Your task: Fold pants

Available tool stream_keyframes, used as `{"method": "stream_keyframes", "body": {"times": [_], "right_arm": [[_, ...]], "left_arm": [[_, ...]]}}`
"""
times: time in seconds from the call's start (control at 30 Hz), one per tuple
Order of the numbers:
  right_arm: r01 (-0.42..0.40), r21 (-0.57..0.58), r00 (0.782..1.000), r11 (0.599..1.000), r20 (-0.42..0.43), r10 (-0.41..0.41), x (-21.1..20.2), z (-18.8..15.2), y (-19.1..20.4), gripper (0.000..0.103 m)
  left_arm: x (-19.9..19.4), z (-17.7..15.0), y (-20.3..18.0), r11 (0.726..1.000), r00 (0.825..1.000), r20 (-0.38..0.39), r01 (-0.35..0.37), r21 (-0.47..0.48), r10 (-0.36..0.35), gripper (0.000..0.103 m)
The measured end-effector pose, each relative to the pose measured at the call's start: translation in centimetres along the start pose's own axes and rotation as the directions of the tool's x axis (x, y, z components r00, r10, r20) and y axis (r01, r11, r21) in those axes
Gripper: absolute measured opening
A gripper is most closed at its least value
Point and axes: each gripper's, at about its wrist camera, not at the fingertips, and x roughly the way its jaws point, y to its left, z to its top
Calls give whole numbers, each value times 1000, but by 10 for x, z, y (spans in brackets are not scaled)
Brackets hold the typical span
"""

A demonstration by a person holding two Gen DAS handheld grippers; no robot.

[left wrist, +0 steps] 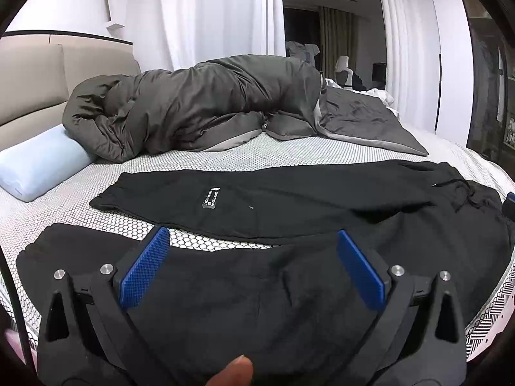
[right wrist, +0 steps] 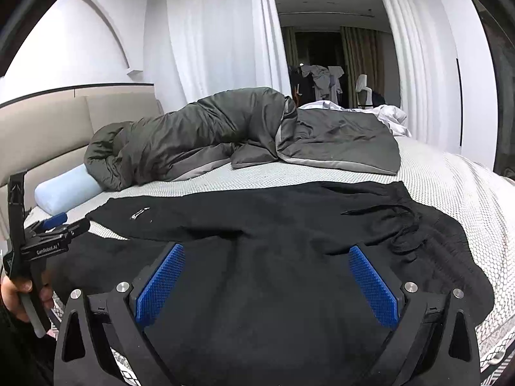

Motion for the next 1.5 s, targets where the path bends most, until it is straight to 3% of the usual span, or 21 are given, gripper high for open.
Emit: {"method": "stream_keyframes", "body": {"times": [0.47,1.5], "right_arm": [[39,26,999,999,12,-39,-2,2,-7,103],[37,3,999,999,2,-37,2,-1,-3,103]], "left_arm": [[-4,-1,-1,1000,1000,24,0,9,0,102],[-11,0,-2,1000,1000,29,6,24,-7,102]]}}
